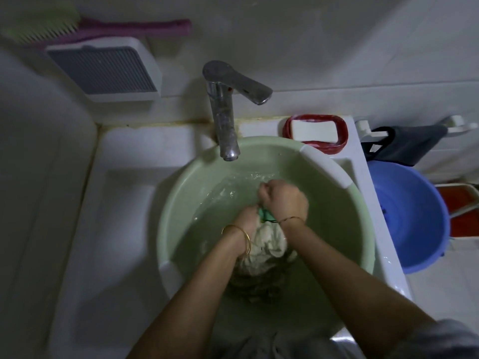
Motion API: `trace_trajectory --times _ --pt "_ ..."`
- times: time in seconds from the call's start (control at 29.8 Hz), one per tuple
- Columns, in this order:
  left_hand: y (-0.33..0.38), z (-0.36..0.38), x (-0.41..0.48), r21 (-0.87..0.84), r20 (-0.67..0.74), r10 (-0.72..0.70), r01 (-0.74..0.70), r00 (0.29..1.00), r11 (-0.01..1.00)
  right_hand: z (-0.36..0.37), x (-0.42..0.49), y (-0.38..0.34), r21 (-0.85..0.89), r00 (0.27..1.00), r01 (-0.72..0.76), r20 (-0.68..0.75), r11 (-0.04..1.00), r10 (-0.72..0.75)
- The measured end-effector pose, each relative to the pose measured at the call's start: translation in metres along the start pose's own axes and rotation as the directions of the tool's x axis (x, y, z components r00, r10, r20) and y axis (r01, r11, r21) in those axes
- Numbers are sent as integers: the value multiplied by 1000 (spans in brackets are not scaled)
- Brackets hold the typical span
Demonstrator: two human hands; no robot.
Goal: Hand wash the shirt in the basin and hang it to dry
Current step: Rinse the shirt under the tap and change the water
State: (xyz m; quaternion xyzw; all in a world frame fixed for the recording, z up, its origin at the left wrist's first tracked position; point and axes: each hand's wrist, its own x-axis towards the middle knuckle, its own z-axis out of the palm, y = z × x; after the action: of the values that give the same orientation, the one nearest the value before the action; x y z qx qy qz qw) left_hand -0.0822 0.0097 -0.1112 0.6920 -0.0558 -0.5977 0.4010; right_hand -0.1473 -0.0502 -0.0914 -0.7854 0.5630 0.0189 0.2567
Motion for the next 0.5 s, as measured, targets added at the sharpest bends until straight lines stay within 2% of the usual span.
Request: trace_trajectory --times 0.03,0.07,0.1,0.13,0.2,0.23,0.3,0.34,0.4,0.44,0.5 --pt "4 0 1 195 -3 36 -34 999 980 -1 4 11 -61 999 -44 21 997 46" --pt "4 0 6 373 -53 145 -115 988 921 -2 6 20 -120 995 -83 52 989 90" --pt "9 -6 5 446 -111 283 -206 953 871 -4 5 26 -180 986 -117 94 977 135" --pt "13 -12 5 448 -125 373 -284 919 848 -5 2 29 -254 974 -132 146 958 173" --pt "16 -29 7 509 -91 531 -418 843 752 -11 -9 31 -408 946 -90 251 908 206" --pt "12 -38 11 635 -77 599 -424 797 646 -15 -16 29 -474 941 -54 271 879 203" --pt "-6 -51 14 894 -73 670 -249 739 373 -21 -29 20 -583 973 58 216 811 85" --pt "-18 -54 16 944 -88 635 -139 768 299 -20 -30 15 -596 984 130 174 792 -31" --pt "-35 -46 11 966 -123 438 6 891 259 -6 -24 5 -539 953 303 172 786 -250" --pt "-44 -41 11 970 -111 344 26 932 241 6 -19 2 -512 921 388 239 767 -307" --pt "-59 -35 14 982 -47 263 -4 964 189 32 -9 5 -520 867 469 426 714 -259"
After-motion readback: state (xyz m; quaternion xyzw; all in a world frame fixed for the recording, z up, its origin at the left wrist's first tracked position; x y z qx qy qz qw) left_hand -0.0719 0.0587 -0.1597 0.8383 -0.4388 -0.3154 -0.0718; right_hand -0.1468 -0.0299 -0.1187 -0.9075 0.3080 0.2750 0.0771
